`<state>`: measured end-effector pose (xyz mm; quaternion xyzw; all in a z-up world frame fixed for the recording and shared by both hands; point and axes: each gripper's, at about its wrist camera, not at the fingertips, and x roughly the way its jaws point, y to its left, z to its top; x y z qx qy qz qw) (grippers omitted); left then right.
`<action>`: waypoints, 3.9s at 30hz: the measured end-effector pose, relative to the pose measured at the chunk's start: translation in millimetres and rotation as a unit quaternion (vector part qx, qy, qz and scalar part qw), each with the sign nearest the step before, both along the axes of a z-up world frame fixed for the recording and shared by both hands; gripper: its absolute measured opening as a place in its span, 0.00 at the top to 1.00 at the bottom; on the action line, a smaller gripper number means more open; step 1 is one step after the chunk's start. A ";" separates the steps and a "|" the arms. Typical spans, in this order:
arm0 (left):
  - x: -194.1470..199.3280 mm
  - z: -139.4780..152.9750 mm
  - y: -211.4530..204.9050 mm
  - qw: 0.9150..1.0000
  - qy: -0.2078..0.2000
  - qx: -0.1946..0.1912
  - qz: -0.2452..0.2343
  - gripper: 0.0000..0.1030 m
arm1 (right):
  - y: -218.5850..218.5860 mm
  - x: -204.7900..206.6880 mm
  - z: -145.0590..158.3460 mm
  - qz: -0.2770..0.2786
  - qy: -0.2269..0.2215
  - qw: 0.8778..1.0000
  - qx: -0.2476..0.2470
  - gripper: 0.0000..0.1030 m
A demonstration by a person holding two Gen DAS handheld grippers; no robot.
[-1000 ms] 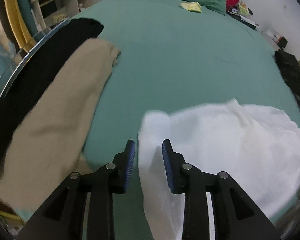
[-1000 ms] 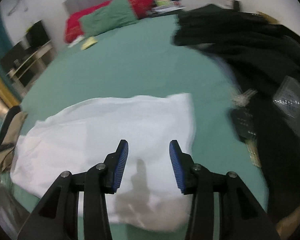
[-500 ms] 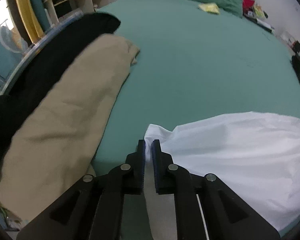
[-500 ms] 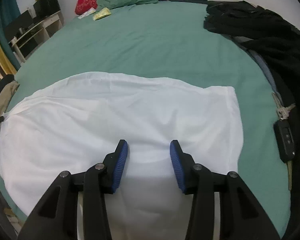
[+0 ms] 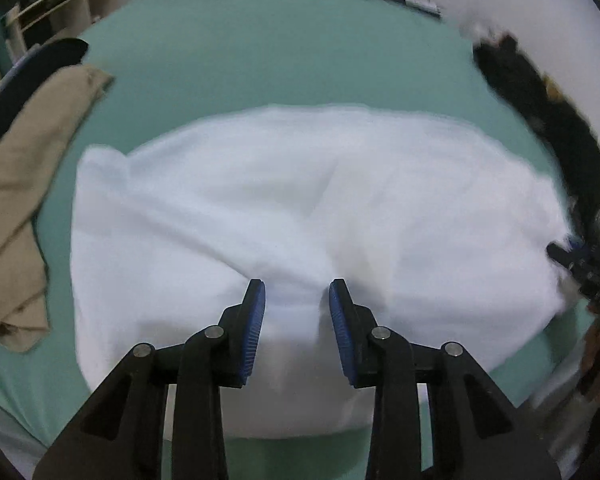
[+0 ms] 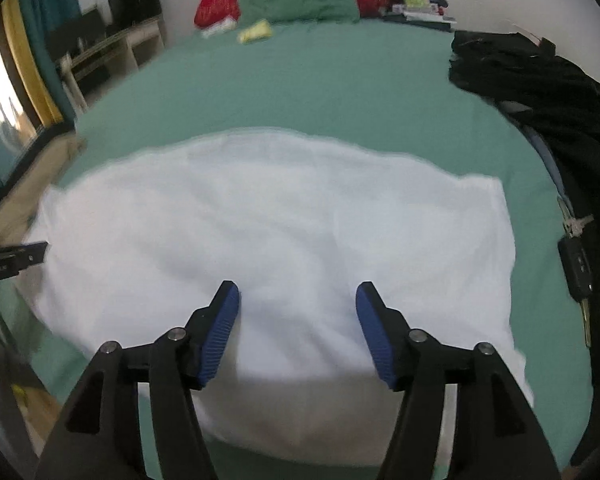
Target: Fold large clothes
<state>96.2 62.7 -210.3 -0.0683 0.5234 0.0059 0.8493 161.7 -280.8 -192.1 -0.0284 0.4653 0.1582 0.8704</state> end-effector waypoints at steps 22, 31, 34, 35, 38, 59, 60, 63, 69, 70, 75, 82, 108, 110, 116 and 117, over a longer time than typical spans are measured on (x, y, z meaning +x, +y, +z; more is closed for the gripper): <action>-53.0 47.3 -59.6 0.996 -0.075 -0.040 0.006 0.65 | -49.5 -95.7 11.2 -0.081 0.044 0.990 0.105 0.20; -23.6 39.6 -92.1 0.995 -0.079 -0.053 -0.022 0.65 | -44.5 -61.8 -12.4 -0.089 0.070 0.980 0.164 0.20; -10.6 39.3 -97.7 0.995 -0.085 -0.052 -0.022 0.65 | -43.1 -53.1 -14.8 -0.096 0.070 0.976 0.180 0.20; -6.8 38.7 -98.9 0.995 -0.086 -0.051 -0.021 0.65 | -43.5 -50.1 -15.8 -0.100 0.070 0.975 0.185 0.20; 3.8 32.4 -100.4 0.995 -0.081 -0.048 -0.020 0.65 | -47.2 -42.5 -17.9 -0.109 0.070 0.972 0.198 0.19; 52.9 2.0 -117.9 0.999 -0.033 -0.026 0.007 0.66 | -52.3 -5.6 -19.0 -0.110 0.062 0.959 0.252 0.06; 50.7 3.3 -122.7 0.999 -0.047 -0.011 0.002 0.66 | -51.7 -4.9 -18.7 -0.113 0.061 0.959 0.254 0.06; 48.3 2.8 -131.2 0.999 -0.052 0.014 -0.007 0.66 | -48.6 -3.5 -18.6 -0.116 0.059 0.962 0.242 0.05; 44.0 2.9 -120.3 0.998 -0.056 -0.017 0.007 0.66 | -42.8 4.1 -20.2 -0.124 0.042 0.954 0.271 0.05; 43.5 2.7 -121.0 0.998 -0.058 -0.012 0.005 0.66 | -42.2 7.0 -22.9 -0.120 0.043 0.948 0.291 0.06; 43.9 -1.1 -124.9 0.998 -0.066 -0.003 -0.002 0.66 | -25.6 22.9 -29.7 -0.085 0.068 0.938 0.330 0.84; 45.8 -4.2 -124.7 0.997 -0.071 -0.004 -0.014 0.66 | 16.1 16.8 22.6 -0.030 -0.004 0.973 0.229 0.87; -46.9 70.7 126.1 0.994 -0.074 -0.046 0.069 0.66 | 253.4 -17.4 42.9 0.182 -0.013 0.982 -0.044 0.81; -49.3 68.1 139.0 0.992 -0.071 -0.057 0.084 0.66 | 268.6 -23.7 35.8 0.207 0.002 0.977 -0.048 0.78; -58.5 67.7 162.0 0.990 -0.067 -0.061 0.111 0.66 | 311.6 -56.7 19.5 0.321 0.044 0.945 -0.042 0.18; -59.8 68.5 165.7 0.989 -0.068 -0.063 0.113 0.66 | 315.6 -64.6 19.6 0.337 0.035 0.940 -0.049 0.11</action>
